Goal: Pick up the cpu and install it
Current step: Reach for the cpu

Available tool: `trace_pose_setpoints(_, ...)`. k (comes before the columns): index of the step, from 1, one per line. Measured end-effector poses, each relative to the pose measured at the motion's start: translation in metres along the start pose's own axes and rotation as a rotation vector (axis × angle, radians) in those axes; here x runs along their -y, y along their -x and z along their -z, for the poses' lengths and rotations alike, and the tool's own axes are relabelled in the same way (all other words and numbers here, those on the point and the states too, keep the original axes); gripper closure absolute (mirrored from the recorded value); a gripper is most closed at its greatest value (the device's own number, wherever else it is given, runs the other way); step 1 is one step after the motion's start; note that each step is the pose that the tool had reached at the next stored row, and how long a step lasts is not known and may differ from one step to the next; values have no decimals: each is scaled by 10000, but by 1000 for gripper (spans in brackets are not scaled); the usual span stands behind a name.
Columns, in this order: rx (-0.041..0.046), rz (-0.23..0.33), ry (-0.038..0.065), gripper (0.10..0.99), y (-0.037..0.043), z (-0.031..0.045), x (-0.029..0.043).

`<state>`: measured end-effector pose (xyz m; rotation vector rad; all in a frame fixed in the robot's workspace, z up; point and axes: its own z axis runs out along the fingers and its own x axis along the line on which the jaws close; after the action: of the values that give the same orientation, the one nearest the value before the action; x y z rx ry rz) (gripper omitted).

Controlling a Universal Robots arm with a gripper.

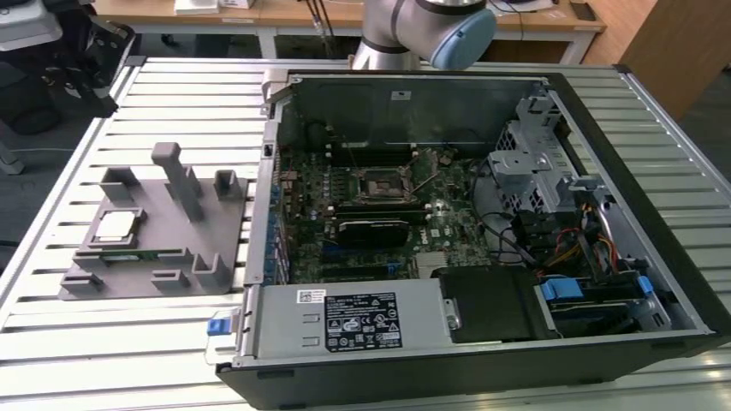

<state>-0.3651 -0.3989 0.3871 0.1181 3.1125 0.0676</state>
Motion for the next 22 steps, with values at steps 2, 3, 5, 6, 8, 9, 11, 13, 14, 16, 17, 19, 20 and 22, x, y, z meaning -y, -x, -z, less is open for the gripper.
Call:
trace_pose_setpoints(2, 0, 0, 0, 980, -34, 0, 3)
trace_pose_setpoints(3, 0, 0, 0, 980, -51, 0, 4)
trace_pose_setpoints(5, 0, 0, 0, 980, -86, 0, 7)
trace_pose_setpoints(6, 1, 0, 0, 980, -105, -1, 8)
trace_pose_setpoints(8, 0, 0, 0, 980, -146, -2, 12)
trace_pose_setpoints(9, 0, 1, -1, 980, -168, -2, 16)
trace_pose_setpoints(11, 0, 0, 0, 980, -204, -3, 23)
trace_pose_setpoints(13, 0, 0, 0, 980, -224, -3, 27)
trace_pose_setpoints(14, 0, 0, -1, 980, -230, -3, 28)
trace_pose_setpoints(16, 1, 1, -1, 980, -252, -3, 31)
trace_pose_setpoints(17, 1, 1, -1, 980, -270, -3, 32)
trace_pose_setpoints(19, 0, 1, -1, 980, -317, -3, 36)
trace_pose_setpoints(20, 0, 1, -2, 980, -342, -3, 37)
trace_pose_setpoints(22, 0, 0, -1, 980, -391, -2, 41)
